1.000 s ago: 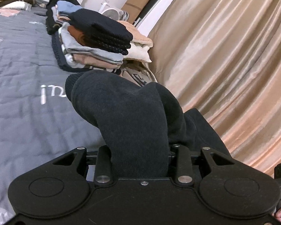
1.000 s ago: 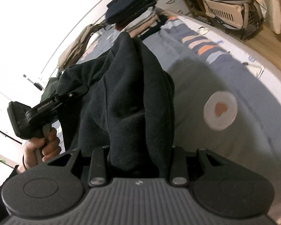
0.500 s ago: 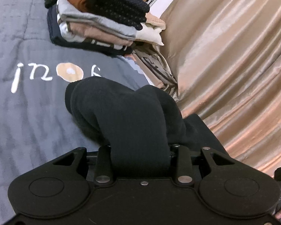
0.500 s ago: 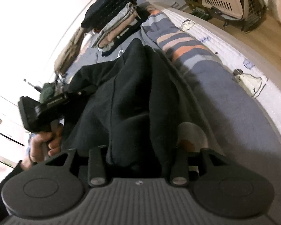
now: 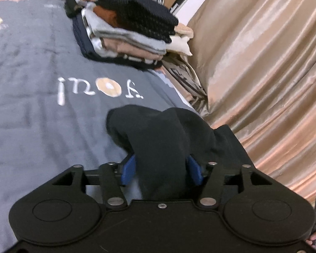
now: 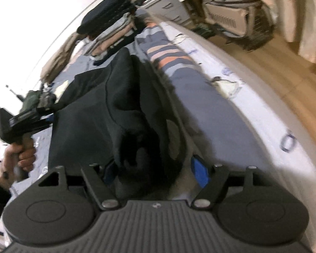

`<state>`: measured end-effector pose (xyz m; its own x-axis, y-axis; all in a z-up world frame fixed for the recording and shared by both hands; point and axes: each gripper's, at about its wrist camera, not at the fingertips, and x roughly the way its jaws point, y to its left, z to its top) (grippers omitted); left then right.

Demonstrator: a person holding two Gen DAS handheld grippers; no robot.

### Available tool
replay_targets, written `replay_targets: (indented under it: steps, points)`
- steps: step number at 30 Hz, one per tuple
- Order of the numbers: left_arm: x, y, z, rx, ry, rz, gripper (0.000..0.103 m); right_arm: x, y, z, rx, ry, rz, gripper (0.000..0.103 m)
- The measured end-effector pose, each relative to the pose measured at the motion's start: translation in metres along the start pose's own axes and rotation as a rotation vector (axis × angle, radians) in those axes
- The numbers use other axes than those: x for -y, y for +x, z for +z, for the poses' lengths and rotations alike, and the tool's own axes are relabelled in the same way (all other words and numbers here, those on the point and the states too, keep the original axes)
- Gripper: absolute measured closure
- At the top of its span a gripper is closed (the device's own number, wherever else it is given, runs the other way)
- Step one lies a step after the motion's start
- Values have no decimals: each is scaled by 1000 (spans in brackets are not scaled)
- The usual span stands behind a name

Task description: Fold clothes

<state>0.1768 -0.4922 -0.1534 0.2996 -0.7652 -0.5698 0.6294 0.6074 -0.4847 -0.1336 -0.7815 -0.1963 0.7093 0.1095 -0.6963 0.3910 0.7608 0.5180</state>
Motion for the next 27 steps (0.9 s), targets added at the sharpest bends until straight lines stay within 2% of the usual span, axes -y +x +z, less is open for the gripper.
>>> replay_targets:
  steps: [1,5,6,10,14,17,22,27]
  points:
    - [2,-8,-2,9,10,7,33,-3,-5,-3,8,1,-20,30]
    - [19,-39,-12,17,71,31,21,-21,-28,-15,71,1,-76,31]
    - [25,-47,-15,12,89,37,13,-25,-34,-18,90,9,-83,31]
    - [48,-71,-28,9,159,44,3,-48,-56,-30,149,29,-107,30]
    - [67,-91,-39,36,234,44,0,-76,-73,-35,202,-19,-122,31]
    - [77,-101,-48,55,284,22,0,-92,-78,-25,236,-70,-119,30]
    - [81,-99,-61,40,332,23,0,-107,-64,14,240,-118,-102,30]
    - [77,-81,-78,12,360,25,0,-126,-25,61,233,-216,-103,30]
